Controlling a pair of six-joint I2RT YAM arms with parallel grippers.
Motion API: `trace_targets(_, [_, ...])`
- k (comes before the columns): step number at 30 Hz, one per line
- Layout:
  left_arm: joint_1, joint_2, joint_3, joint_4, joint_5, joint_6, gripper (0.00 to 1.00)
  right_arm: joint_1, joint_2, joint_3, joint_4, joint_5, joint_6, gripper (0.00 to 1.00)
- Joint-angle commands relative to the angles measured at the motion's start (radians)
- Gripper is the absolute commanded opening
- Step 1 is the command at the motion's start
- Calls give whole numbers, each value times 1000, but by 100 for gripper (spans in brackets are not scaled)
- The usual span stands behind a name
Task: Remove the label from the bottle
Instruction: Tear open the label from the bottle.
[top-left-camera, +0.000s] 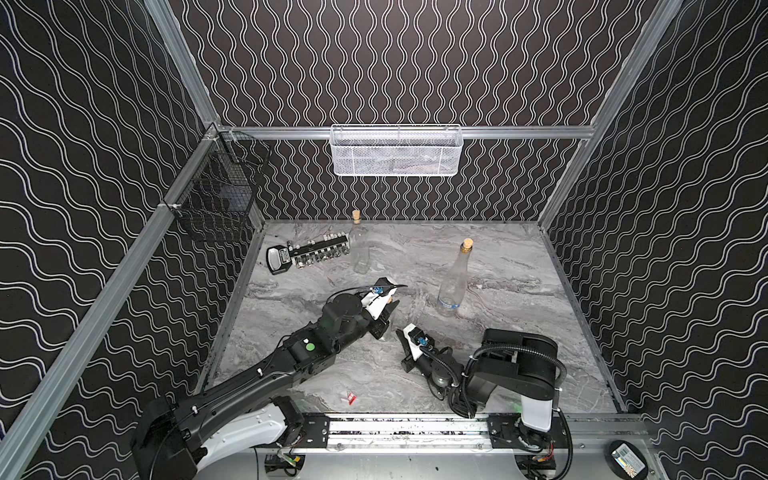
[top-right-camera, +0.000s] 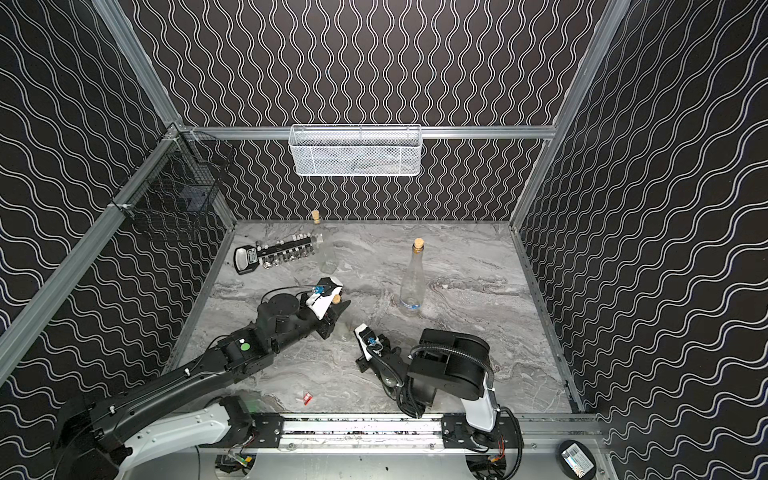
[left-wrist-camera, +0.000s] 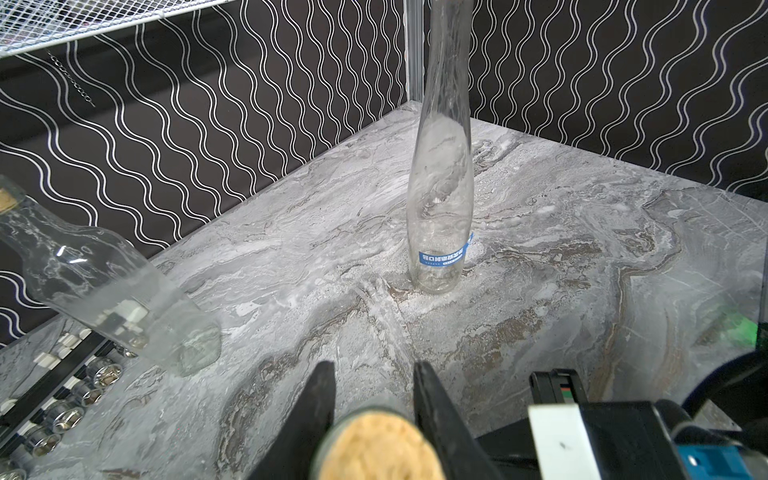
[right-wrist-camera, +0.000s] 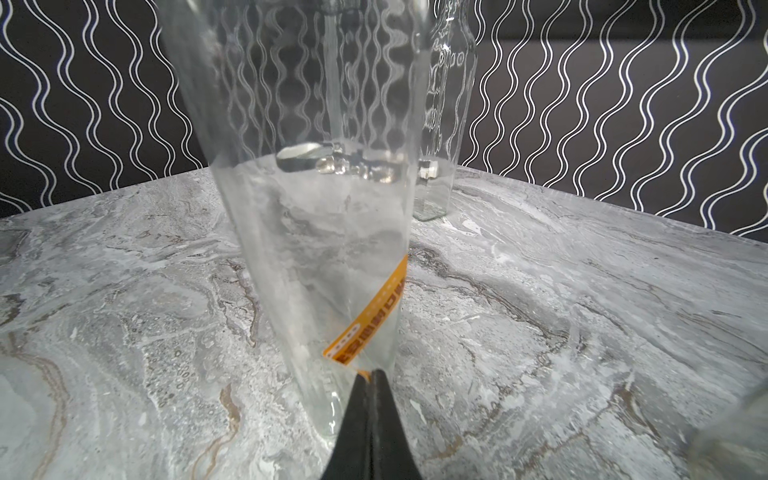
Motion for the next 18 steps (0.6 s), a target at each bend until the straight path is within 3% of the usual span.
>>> trace_targets(1, [4,4,1,-53,-26,34,0,0,-9,-3,142,37,6,0])
trace_targets(18, [20,43,31,-83,22,39,0,-1,-18,-13,141,42,4,0])
